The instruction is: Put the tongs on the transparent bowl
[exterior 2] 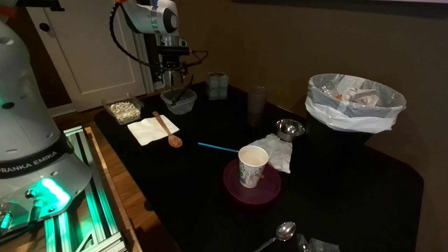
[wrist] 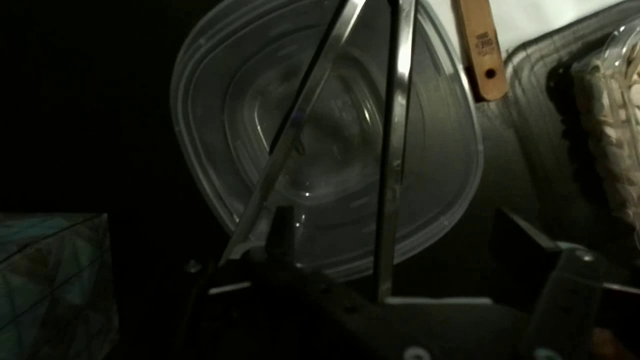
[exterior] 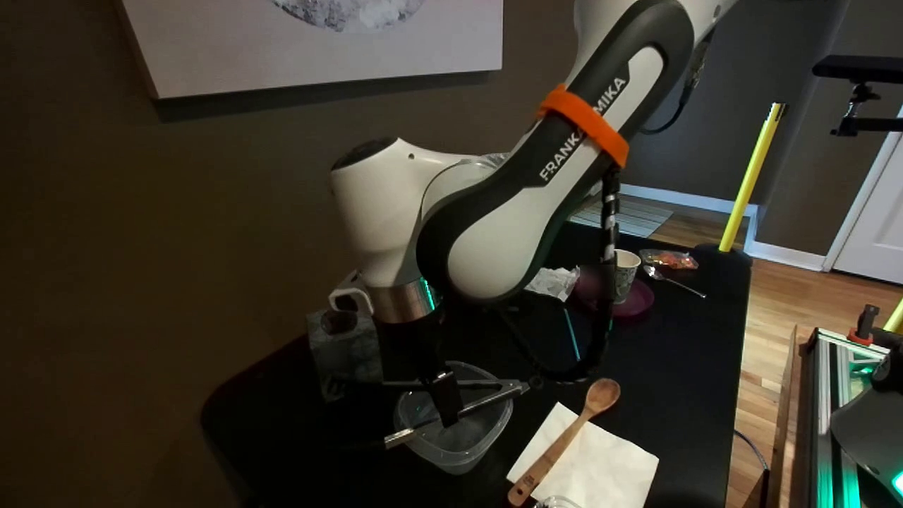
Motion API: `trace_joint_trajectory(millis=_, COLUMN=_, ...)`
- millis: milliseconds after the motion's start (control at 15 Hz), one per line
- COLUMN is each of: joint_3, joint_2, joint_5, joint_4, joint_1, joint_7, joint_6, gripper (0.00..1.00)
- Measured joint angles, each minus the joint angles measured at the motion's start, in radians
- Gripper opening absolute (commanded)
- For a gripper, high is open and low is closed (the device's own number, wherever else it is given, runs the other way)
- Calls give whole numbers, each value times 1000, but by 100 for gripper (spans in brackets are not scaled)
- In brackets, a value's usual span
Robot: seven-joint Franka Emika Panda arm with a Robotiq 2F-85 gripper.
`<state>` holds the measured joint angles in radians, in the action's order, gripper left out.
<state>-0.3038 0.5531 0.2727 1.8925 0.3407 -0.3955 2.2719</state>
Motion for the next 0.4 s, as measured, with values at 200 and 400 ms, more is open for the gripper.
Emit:
trace_joint_trajectory(millis=200, joint_3=-9, joint_2=-83, joint_5=-49, joint_4=49, joint_1=-42, joint_7=-4, joint_6=68, gripper=100)
trace_joint_trajectory(millis=400, joint_3=-7, joint_2=-185, joint_5=-152, joint_4=145, joint_1=-119, joint_7=-3, joint_6=161, gripper=100)
